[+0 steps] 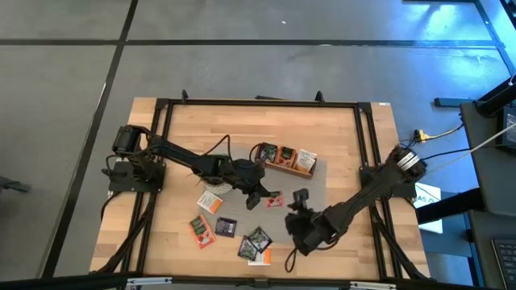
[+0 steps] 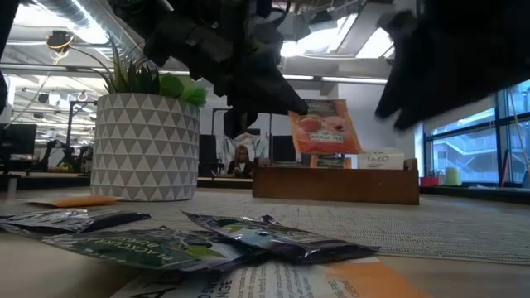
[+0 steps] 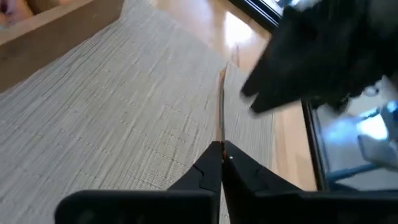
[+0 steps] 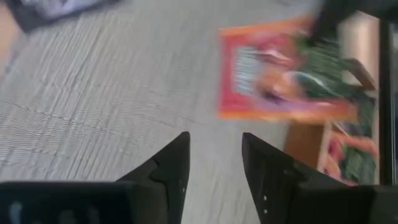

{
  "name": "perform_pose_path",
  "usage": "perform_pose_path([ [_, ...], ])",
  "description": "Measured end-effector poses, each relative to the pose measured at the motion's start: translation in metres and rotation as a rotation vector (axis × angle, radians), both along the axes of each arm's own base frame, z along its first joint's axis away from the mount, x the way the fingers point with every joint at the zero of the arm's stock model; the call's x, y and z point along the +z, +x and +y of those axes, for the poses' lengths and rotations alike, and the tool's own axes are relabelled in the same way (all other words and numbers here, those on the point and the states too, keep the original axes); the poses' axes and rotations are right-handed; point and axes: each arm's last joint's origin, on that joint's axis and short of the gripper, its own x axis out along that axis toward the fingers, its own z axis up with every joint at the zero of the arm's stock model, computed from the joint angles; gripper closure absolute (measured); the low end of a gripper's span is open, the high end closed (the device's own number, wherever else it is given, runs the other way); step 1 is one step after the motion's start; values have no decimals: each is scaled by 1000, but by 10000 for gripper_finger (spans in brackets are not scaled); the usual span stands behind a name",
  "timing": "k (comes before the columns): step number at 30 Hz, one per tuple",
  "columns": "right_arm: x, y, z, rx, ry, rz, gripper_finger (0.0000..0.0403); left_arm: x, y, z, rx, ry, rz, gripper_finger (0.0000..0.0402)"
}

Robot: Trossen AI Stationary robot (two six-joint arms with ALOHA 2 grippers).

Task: Pick & Place Tea
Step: Put the orange tea bag into the middle section of the wooden organizer

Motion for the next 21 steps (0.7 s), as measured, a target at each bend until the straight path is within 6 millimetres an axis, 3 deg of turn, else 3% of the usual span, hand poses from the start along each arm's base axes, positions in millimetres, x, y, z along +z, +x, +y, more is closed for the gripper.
perform_pose_path([
  [4, 30, -20, -14, -54, 111, -52, 253, 7, 3, -13, -99, 123, -58, 399],
  [11, 59, -53, -45, -81, 401, -261, 253, 26, 9, -37, -119, 359, -47, 399],
  [15, 69, -61, -51, -22, 526, -453, 253, 29, 6, -49, -88, 461, -20, 399],
  [21, 62, -59, -52, 98, 515, -590, 253, 32, 5, -62, -64, 495, -61, 399],
])
